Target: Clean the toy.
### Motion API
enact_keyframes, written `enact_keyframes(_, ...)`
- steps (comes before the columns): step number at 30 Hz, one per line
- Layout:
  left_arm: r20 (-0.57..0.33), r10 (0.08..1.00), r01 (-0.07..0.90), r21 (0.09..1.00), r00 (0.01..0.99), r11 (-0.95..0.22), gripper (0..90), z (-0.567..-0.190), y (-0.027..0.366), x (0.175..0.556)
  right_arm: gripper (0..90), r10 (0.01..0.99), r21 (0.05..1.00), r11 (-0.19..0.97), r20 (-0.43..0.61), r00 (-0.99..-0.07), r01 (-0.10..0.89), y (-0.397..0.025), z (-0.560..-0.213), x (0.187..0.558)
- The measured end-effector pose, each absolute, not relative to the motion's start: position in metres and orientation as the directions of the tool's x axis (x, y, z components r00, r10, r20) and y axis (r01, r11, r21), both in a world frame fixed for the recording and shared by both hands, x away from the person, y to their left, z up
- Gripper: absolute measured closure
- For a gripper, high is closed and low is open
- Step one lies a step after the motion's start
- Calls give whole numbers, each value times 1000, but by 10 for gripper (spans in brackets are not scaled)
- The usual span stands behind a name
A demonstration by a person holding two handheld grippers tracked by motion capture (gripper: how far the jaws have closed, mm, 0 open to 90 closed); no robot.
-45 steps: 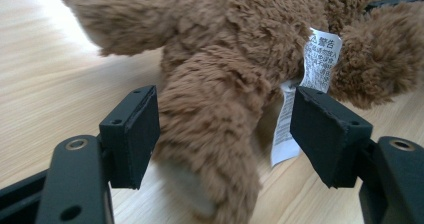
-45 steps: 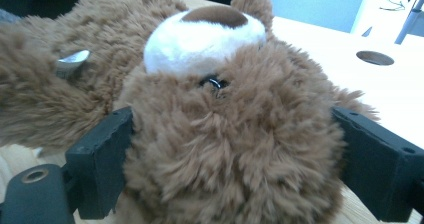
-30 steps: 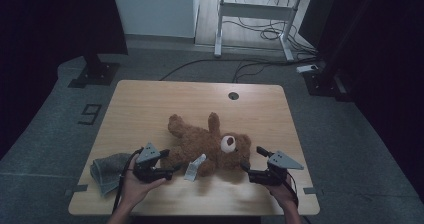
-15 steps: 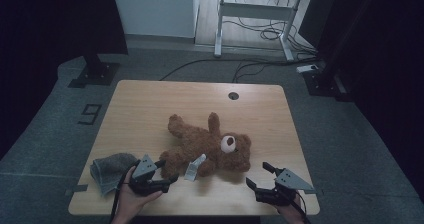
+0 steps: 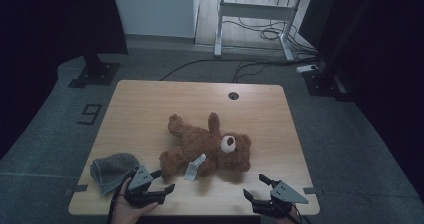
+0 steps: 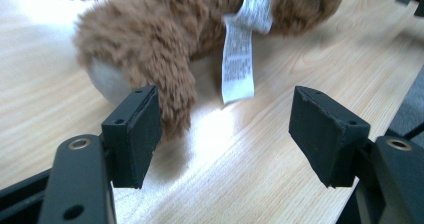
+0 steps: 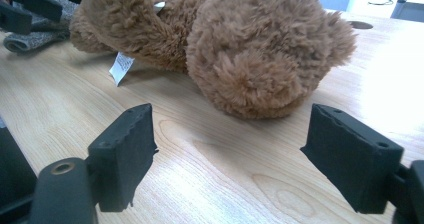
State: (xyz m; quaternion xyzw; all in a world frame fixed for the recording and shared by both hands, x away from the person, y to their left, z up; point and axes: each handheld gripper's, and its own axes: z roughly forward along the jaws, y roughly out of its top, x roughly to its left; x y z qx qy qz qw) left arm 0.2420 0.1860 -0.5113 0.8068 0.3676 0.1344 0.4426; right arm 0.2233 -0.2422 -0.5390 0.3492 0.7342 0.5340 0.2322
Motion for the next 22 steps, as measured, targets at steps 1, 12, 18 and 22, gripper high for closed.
enact_keyframes(1,-109,711,476,811,695,-341,293,-512,186,242,199,760,944,192,31,-649,270,-242,-540,224)
enact_keyframes(12,-110,718,471,820,687,-325,292,-509,191,243,203,770,947,179,35,-638,267,-247,-543,226)
enact_keyframes(18,-109,721,472,820,684,-324,289,-510,193,244,200,765,951,172,35,-643,256,-246,-543,226)
enact_keyframes(22,-110,724,471,822,681,-319,288,-509,194,244,199,765,950,174,35,-643,259,-247,-543,226)
